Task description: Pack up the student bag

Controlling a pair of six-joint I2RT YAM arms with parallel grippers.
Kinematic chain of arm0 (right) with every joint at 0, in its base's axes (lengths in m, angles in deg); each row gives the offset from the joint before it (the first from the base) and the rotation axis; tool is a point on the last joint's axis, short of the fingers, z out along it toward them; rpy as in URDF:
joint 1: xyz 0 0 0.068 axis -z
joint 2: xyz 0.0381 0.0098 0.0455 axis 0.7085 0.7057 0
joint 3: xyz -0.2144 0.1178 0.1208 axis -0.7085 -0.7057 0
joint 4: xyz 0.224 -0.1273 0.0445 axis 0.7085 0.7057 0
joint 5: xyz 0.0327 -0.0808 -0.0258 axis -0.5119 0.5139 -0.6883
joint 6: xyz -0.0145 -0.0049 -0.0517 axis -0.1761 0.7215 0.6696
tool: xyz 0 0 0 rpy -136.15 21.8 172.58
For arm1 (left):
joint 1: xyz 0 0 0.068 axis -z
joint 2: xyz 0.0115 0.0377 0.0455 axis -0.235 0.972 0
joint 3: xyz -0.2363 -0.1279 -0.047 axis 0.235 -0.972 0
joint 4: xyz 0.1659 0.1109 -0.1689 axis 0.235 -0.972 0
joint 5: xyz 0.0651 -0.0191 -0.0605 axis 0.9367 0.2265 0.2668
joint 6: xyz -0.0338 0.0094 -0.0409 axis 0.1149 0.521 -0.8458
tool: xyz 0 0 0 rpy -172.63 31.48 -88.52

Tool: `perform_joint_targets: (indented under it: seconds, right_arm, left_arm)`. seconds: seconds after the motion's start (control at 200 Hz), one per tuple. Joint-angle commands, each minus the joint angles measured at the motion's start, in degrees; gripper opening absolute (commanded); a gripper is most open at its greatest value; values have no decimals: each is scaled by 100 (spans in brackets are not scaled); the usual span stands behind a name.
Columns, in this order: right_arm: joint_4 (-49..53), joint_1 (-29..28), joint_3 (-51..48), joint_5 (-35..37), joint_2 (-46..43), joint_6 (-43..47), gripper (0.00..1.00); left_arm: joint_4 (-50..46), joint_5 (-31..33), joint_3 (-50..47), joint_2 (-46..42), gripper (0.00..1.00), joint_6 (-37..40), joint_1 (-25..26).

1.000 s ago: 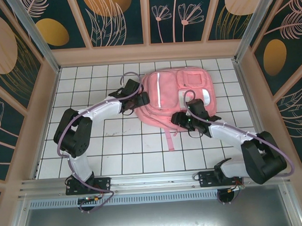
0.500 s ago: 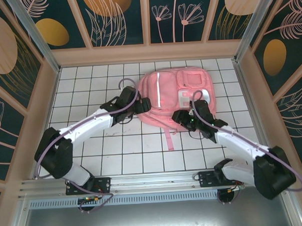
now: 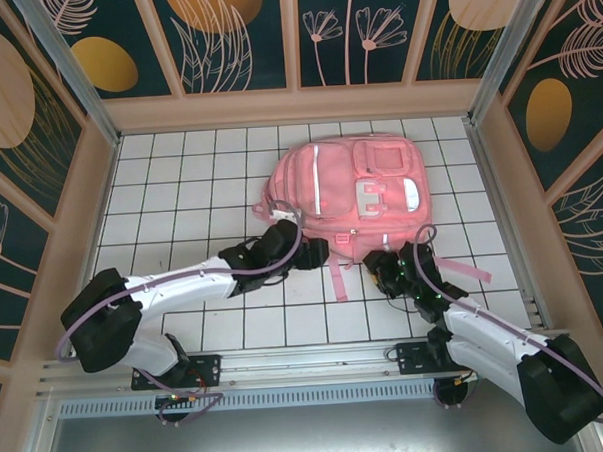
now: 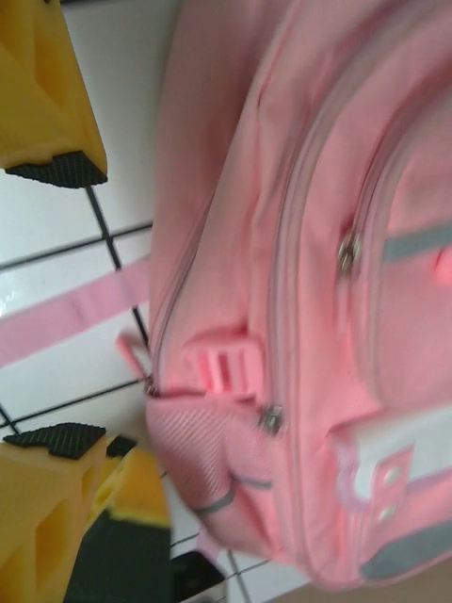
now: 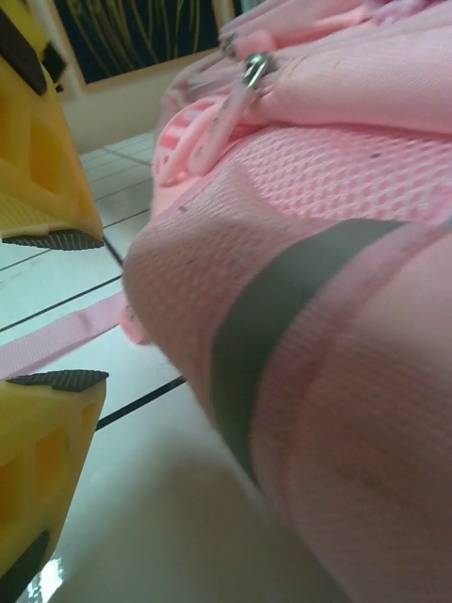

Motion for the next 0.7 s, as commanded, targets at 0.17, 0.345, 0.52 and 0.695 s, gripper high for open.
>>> perform_joint_targets:
  seconds: [0.17,0.345,0.52,0.695]
  right_arm:
    - [-1271,738,-205,-564,246,-168,42]
    - [-1258,919,-42,-767,626,-24,43]
    - [-1254,920,48,-783,887,-10,43]
    - [-1225,917,130,-783,954,28,43]
  left_arm:
    - [770,281,83,690,59,431,732]
    - [1000,269,236,1160,57,626,929]
    - [1044,227,488,1693,50,793,961]
    - [949,322,756,2133,48,952,961]
